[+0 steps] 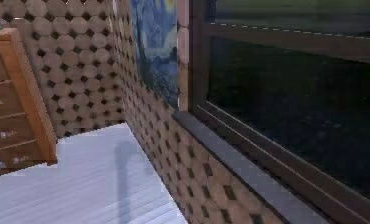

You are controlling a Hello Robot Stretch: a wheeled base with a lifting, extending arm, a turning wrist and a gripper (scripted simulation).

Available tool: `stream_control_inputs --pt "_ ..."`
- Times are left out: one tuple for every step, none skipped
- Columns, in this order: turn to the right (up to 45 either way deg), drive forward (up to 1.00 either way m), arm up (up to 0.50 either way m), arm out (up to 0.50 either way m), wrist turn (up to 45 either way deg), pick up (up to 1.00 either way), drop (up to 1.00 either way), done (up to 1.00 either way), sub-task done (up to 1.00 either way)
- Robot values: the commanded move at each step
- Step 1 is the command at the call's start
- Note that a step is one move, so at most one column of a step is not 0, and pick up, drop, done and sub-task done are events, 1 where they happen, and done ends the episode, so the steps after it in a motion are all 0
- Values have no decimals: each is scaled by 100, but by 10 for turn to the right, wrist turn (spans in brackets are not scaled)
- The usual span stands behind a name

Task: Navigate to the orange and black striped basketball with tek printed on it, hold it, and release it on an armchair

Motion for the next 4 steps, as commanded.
stream_control_inputs --pt "-450 0 0 0 0 0 0 0 0" --pt "-450 0 0 0 0 0 0 0 0" --pt "-450 0 0 0 0 0 0 0 0" --pt "-30 0 0 0 0 0 0 0 0"
